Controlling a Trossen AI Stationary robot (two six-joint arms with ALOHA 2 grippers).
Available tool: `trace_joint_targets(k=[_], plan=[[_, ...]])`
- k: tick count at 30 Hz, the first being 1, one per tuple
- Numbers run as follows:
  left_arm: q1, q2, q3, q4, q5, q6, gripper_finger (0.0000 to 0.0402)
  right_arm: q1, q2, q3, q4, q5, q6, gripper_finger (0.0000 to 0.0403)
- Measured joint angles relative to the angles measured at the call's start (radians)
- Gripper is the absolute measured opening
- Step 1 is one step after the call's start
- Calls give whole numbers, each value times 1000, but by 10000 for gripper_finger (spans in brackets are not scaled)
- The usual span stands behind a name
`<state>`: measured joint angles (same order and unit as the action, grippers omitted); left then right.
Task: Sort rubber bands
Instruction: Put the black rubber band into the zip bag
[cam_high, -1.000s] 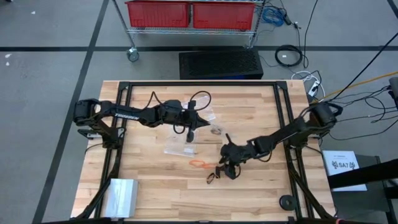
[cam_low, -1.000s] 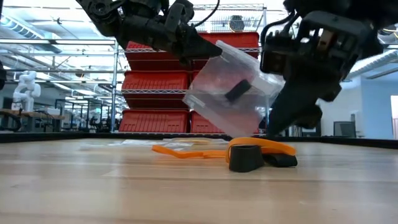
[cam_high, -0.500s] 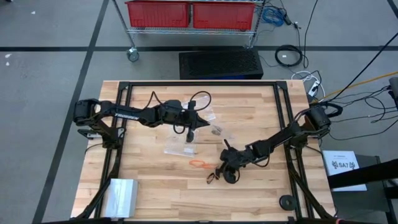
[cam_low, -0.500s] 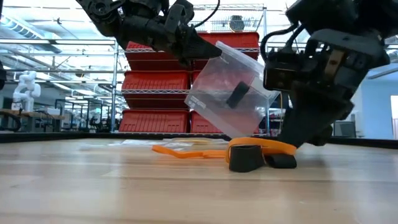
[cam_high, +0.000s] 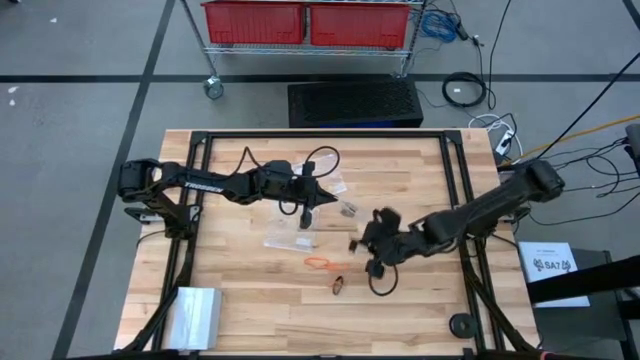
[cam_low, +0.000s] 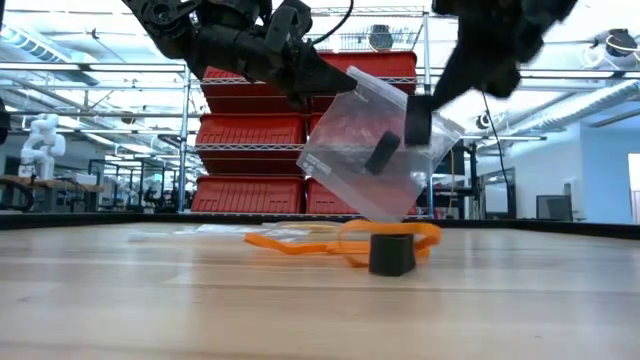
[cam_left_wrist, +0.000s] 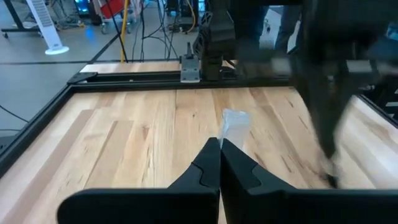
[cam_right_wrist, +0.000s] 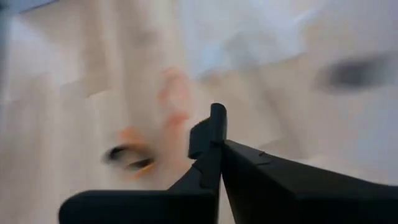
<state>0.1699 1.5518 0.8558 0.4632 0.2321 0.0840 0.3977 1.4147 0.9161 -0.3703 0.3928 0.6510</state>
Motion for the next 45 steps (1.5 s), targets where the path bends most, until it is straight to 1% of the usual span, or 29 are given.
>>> trace_joint_targets(k=[4,6,9,11,17,20,24,34,40,45], plan=[[0,0,0,6,0,-47,0,0,-30,128,-238,274,-41,0],[0,0,0,6,0,-53,0,4,-28,173,-312,382,-67,0],[0,0,0,12,-9,-64,0,7,-29,203,-335,503,-100,0],[1,0,0,28,-16,-79,0,7,-29,204,-339,549,-115,0],[0,0,0,34,-19,-80,0,6,-21,204,-339,588,-139,0],[0,0,0,35,-19,-87,0,5,-21,204,-339,632,-147,0],[0,0,0,37,-19,-88,0,1,-21,204,-335,642,-164,0],[5,0,0,66,-23,-105,0,-21,-2,203,-329,594,-170,0],[5,0,0,74,-23,-106,0,-50,51,202,-286,476,-209,0],[6,0,0,71,-24,-107,0,-78,58,202,-237,421,-237,0]])
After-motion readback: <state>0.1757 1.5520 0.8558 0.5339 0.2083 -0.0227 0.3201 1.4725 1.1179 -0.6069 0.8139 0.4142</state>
